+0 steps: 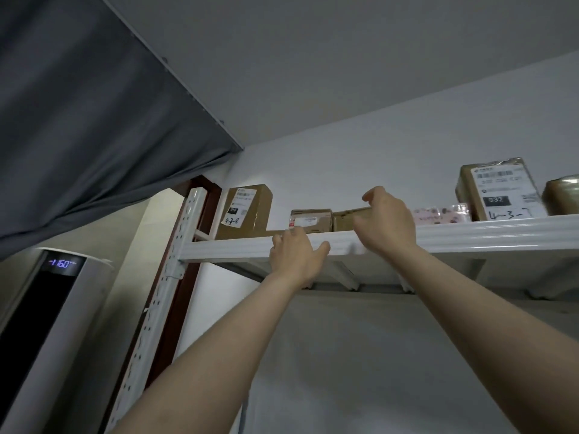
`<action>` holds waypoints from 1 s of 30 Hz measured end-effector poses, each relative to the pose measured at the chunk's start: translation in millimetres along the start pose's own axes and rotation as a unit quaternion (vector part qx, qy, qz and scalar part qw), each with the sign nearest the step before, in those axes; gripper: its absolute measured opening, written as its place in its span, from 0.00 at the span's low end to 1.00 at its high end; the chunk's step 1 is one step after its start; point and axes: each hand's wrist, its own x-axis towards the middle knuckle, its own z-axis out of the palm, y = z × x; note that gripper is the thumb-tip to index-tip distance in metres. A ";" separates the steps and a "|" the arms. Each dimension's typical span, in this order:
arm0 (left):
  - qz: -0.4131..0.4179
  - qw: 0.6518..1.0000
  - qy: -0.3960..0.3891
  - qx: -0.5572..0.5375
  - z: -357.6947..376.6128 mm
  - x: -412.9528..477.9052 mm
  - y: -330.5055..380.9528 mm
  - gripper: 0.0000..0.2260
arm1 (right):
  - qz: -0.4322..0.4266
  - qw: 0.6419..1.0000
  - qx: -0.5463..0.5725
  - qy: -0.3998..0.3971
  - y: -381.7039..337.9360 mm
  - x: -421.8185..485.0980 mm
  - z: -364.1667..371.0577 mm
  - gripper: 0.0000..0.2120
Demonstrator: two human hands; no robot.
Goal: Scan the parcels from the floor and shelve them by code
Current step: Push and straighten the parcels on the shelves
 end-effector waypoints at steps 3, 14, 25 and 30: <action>-0.035 0.998 0.036 -0.025 -0.3 20.5 -43.2 0.27 | -0.011 1.000 -0.012 0.000 -14.5 5.4 37.1 0.20; -0.131 0.979 0.084 -0.131 -6.7 124.2 -185.7 0.37 | 0.022 0.987 -0.158 0.000 -45.5 27.2 115.4 0.26; -0.140 0.982 -0.047 -0.116 1.1 213.7 -217.8 0.68 | 0.090 0.971 -0.219 0.034 -73.2 44.1 158.4 0.28; -0.145 0.982 -0.086 -0.087 8.6 224.7 -200.3 0.68 | 0.098 0.963 -0.247 0.043 -73.5 43.1 164.3 0.29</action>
